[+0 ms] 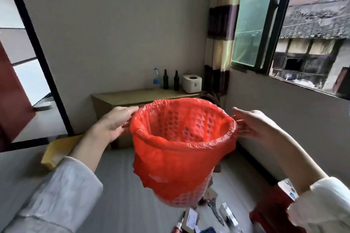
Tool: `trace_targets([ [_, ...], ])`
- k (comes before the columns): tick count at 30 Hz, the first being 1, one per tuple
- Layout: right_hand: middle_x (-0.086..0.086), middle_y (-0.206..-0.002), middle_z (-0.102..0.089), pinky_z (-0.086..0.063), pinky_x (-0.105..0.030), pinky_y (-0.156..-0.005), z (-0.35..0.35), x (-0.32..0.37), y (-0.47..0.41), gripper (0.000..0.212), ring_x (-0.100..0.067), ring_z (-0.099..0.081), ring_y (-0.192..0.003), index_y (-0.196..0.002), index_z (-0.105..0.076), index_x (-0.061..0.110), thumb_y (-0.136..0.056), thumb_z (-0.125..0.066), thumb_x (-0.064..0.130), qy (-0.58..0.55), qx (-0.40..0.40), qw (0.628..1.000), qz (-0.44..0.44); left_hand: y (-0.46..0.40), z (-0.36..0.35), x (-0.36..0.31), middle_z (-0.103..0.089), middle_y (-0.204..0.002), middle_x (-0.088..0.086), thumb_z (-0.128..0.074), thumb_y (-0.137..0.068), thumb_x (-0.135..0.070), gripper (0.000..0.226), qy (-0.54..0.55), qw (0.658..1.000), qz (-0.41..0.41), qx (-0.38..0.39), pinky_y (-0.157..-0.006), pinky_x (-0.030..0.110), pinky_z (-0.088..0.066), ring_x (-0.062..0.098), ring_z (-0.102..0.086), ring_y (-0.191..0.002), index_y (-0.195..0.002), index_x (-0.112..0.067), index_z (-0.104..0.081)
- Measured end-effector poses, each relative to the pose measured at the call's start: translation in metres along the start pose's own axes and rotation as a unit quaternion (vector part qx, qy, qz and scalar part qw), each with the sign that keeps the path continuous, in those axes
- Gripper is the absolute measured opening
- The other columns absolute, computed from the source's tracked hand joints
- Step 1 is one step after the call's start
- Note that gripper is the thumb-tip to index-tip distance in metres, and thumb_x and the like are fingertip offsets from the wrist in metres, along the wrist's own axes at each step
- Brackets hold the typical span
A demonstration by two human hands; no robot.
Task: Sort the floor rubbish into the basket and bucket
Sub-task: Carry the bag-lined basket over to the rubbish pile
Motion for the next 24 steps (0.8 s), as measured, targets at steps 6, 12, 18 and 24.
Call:
trace_targets([
  [6, -0.013, -0.077, -0.065, -0.054, -0.033, -0.073, -0.041, -0.014, -0.074, 0.034, -0.021, -0.059, -0.065, -0.091, -0.064, 0.001, -0.092, -0.055, 0.033, -0.004, -0.007, 0.999, -0.037, -0.100, 0.004, 0.020, -0.055, -0.068, 0.005, -0.049, -0.094, -0.017, 0.025, -0.002, 1.000, 0.020, 0.015, -0.056, 0.026, -0.039, 0.014, -0.049, -0.058, -0.070, -0.014, -0.058],
  [12, -0.008, -0.066, -0.066, -0.055, -0.031, -0.068, -0.040, -0.031, -0.148, 0.033, -0.019, -0.059, -0.062, -0.083, -0.065, 0.003, -0.093, -0.054, 0.033, 0.013, -0.046, 0.997, -0.057, -0.186, -0.028, 0.050, -0.058, -0.070, 0.004, -0.050, -0.094, -0.017, 0.024, -0.019, 0.997, 0.059, 0.044, -0.056, 0.026, -0.042, 0.016, -0.053, -0.063, -0.072, -0.013, -0.060],
  [18, -0.014, -0.083, -0.063, -0.054, -0.033, -0.073, -0.043, -0.065, -0.214, 0.031, -0.023, -0.059, -0.074, -0.087, -0.063, 0.003, -0.092, -0.054, 0.032, 0.024, -0.053, 0.994, -0.097, -0.261, -0.060, 0.087, -0.054, -0.064, 0.003, -0.048, -0.091, -0.014, 0.027, -0.050, 0.993, 0.090, 0.053, -0.056, 0.026, -0.041, 0.016, -0.050, -0.060, -0.066, -0.014, -0.056],
  [24, -0.013, -0.077, -0.059, -0.055, -0.036, -0.074, -0.057, -0.102, -0.265, 0.028, -0.020, -0.054, -0.062, -0.075, -0.061, 0.008, -0.090, -0.056, 0.032, 0.050, -0.078, 0.986, -0.141, -0.319, -0.079, 0.139, -0.055, -0.051, -0.003, -0.050, -0.089, -0.014, 0.026, -0.077, 0.985, 0.137, 0.076, -0.058, 0.024, -0.041, 0.016, -0.050, -0.059, -0.064, -0.016, -0.056],
])
Point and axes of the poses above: each hand's wrist, its own y-axis away from the middle knuckle, its own z-axis out of the back of the hand, x = y × z, the point moved 7 cm from there along -y, towards the middle knuckle
